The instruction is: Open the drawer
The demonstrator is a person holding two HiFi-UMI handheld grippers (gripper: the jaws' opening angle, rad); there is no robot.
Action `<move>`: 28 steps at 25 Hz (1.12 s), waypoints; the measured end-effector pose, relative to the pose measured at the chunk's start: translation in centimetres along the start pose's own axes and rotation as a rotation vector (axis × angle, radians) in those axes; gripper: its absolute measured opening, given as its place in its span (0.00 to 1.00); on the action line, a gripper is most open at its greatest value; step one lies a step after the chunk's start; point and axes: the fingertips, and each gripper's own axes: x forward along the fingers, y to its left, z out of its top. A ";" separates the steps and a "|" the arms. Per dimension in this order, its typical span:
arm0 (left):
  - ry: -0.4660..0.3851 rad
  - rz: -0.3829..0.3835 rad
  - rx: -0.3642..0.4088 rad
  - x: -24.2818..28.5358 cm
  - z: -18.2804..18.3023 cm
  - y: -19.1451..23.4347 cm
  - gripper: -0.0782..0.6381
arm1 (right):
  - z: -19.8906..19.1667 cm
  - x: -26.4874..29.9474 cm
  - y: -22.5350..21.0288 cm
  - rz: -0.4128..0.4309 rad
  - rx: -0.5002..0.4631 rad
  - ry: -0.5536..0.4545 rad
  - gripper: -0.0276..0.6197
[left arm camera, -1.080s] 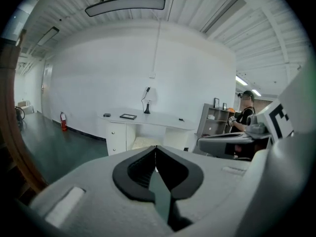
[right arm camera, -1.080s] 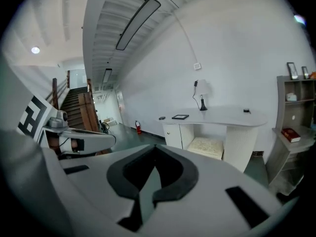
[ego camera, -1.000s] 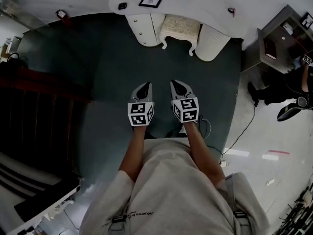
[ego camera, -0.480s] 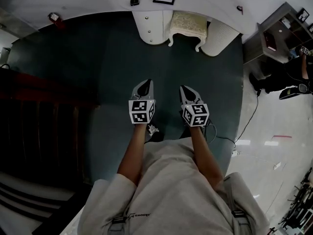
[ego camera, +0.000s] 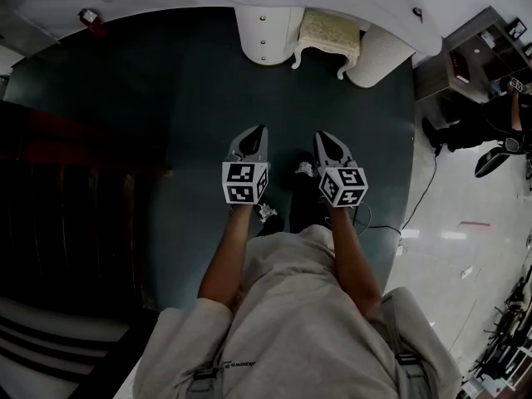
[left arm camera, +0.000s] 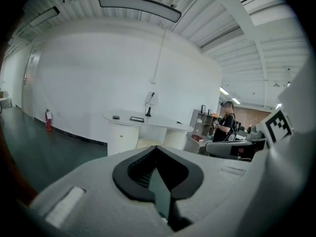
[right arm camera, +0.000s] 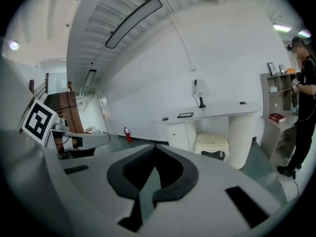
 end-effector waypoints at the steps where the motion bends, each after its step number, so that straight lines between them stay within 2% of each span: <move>1: -0.001 -0.002 -0.007 0.1 0.0 0.3 0.12 | 0.1 0.2 0.3 0.006 0.006 -0.008 0.07; 6: 0.000 -0.014 -0.008 1.0 0.2 1.7 0.12 | 0.7 2.0 1.2 0.060 0.121 -0.067 0.07; 11: 0.010 0.010 -0.004 2.6 1.0 4.3 0.12 | 0.4 5.4 1.6 0.052 0.124 -0.029 0.07; 15: 0.028 0.042 0.043 3.4 2.3 7.1 0.12 | 1.1 8.2 2.0 0.057 0.136 -0.005 0.07; 17: 0.032 0.030 0.045 4.2 3.0 8.4 0.12 | 1.9 9.8 2.1 0.062 0.108 0.009 0.07; 21: 0.038 -0.040 0.012 7.4 4.3 10.0 0.12 | 2.6 13.9 2.5 0.128 0.106 0.044 0.07; 23: 0.049 -0.043 0.012 9.6 5.0 11.1 0.12 | 3.3 16.2 1.9 0.145 0.104 0.046 0.07; 25: 0.035 0.022 0.091 12.0 6.2 12.5 0.12 | 4.3 18.6 0.7 0.149 0.109 0.040 0.07; 28: -0.022 0.108 0.262 15.7 8.5 13.6 0.12 | 5.7 22.1 -1.6 0.151 0.108 0.034 0.07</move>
